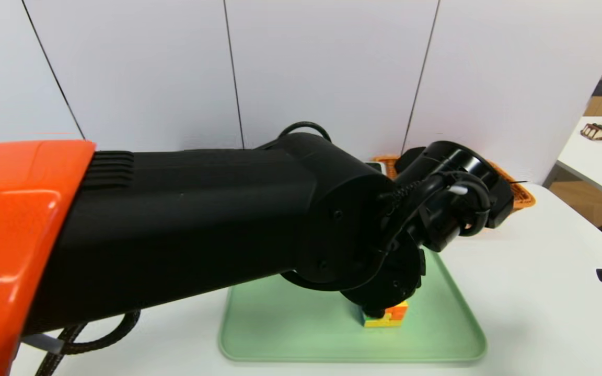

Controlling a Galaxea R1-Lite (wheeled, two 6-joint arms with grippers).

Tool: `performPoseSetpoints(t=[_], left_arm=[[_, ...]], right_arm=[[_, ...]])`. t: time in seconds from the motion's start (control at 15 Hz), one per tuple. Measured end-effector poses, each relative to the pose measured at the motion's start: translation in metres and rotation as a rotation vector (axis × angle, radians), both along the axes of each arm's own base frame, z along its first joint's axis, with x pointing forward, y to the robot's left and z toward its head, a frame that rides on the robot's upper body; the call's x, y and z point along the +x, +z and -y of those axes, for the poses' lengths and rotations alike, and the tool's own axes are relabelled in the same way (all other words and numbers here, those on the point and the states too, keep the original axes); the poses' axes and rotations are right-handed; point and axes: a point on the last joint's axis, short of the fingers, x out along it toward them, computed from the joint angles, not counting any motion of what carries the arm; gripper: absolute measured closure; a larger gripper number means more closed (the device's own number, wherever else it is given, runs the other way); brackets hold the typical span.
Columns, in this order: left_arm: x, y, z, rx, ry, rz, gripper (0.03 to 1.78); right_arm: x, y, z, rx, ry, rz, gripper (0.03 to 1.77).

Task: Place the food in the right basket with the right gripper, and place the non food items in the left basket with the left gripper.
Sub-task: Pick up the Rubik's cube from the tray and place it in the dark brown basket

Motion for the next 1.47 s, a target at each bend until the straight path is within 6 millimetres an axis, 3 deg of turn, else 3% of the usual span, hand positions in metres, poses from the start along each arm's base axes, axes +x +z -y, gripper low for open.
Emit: performPoseSetpoints(t=[0.67,1.47], left_arm=[[-0.006,-0.045,0.032,0.06,0.007,-0.019,0.12],[-0.001,-0.075,0.038,0.229,0.011,0.027,0.12]], right_arm=[[-0.011,-0.006,0.003,0.003,-0.019,0.0,0.1],[-0.011,-0.006,0.003,0.004,-0.016,0.003,0.1]])
